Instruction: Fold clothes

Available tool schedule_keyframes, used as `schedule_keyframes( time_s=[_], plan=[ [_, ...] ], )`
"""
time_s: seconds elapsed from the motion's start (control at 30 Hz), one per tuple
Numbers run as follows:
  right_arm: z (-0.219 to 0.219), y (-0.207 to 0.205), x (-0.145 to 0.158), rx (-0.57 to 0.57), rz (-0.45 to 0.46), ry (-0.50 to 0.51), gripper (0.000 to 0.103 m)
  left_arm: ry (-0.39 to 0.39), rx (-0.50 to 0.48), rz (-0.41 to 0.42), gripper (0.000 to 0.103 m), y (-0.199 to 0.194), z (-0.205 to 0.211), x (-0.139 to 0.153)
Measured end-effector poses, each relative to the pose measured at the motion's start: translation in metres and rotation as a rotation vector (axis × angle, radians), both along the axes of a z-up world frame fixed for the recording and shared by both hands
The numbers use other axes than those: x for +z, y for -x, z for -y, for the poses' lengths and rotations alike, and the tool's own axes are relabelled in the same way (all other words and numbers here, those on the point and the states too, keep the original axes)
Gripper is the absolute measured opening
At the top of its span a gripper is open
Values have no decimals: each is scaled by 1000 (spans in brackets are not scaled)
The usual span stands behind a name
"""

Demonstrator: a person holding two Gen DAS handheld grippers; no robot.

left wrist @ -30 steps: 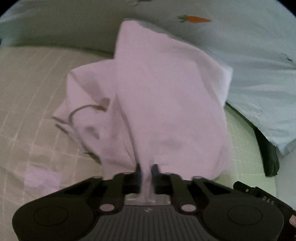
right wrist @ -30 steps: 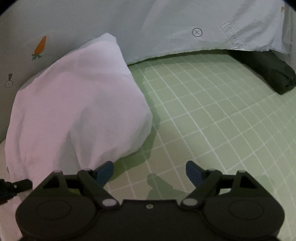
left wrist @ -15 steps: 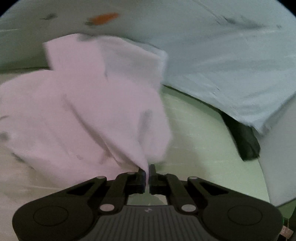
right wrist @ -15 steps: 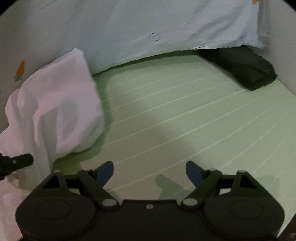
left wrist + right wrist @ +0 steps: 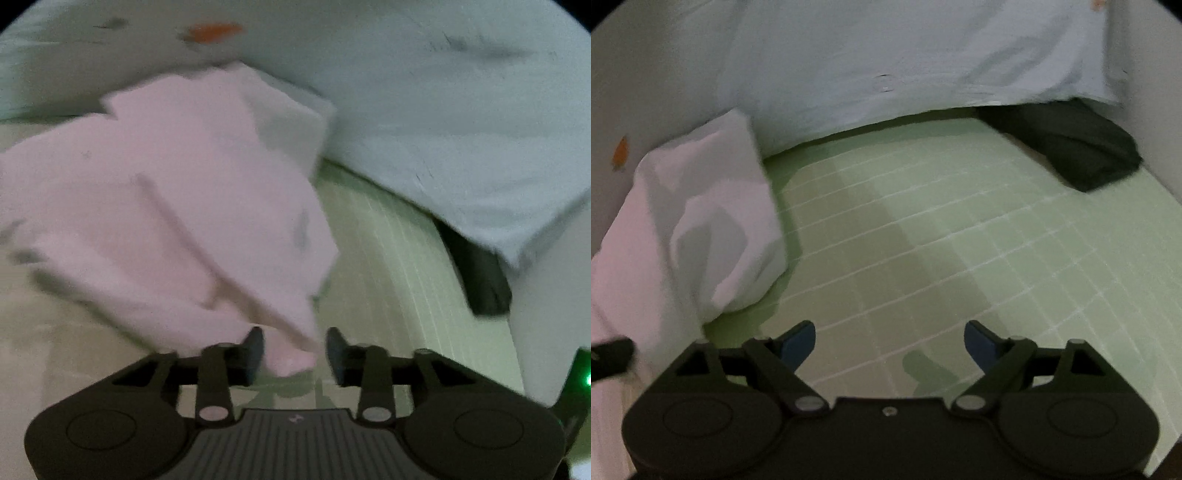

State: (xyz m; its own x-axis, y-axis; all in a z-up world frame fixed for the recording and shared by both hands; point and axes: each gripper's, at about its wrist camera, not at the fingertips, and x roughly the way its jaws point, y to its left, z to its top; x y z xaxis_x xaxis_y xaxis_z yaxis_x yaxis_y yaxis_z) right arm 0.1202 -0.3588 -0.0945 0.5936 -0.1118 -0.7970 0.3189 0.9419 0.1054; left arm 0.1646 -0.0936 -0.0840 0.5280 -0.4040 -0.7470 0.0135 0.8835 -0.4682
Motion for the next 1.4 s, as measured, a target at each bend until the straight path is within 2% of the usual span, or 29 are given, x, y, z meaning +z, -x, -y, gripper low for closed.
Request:
schedule_keyframes(
  time_s=[0.07, 0.2, 0.27, 0.33, 0.4, 0.47, 0.57, 0.73, 0.87, 0.97, 1.1, 1.2, 1.23, 1.27, 1.3, 1.33, 1.37, 1.4],
  plan=[
    [-13, -3, 2, 37, 16, 12, 89, 26, 82, 3, 51, 9, -29, 4],
    [-36, -17, 9, 93, 51, 22, 89, 122, 273, -40, 60, 22, -89, -7],
    [-47, -27, 14, 112, 70, 19, 88, 195, 372, -80, 61, 25, -118, -17],
    [-56, -37, 20, 124, 98, 22, 86, 300, 465, -118, 67, 25, -142, -29],
    [-66, -48, 24, 136, 117, 21, 83, 409, 557, -156, 67, 24, -166, -41],
    [-77, -59, 29, 149, 136, 20, 81, 470, 619, -183, 67, 18, -183, -51],
    [-92, -81, 31, 161, 149, -17, 76, 512, 662, -197, 67, 1, -196, -60],
    [-119, -121, 34, 235, 177, -71, 74, 538, 677, -217, 67, -37, -211, -70],
    [-142, -156, 41, 309, 206, -105, 61, 618, 692, -217, 70, -57, -224, -80],
    [-160, -179, 44, 346, 230, -121, 60, 687, 721, -243, 70, -67, -231, -94],
    [-177, -203, 32, 385, 179, -100, 58, 780, 756, -258, 70, -71, -233, -109],
    [-181, -213, 19, 403, 118, -82, 36, 790, 740, -257, 70, -77, -231, -114],
    [-183, -217, 14, 409, 98, -76, 21, 790, 731, -253, 70, -79, -230, -115],
    [-181, -213, 14, 411, 109, -81, 11, 781, 730, -253, 65, -80, -230, -116],
    [-178, -209, 15, 412, 123, -89, 10, 770, 733, -255, 49, -80, -230, -117],
    [-175, -205, 16, 414, 137, -96, 5, 754, 737, -266, 40, -81, -229, -118],
    [-172, -197, 20, 405, 166, -76, 4, 735, 733, -264, 25, -82, -228, -117],
    [-168, -188, 25, 395, 197, -52, 3, 717, 726, -257, 17, -83, -227, -114]
  ],
)
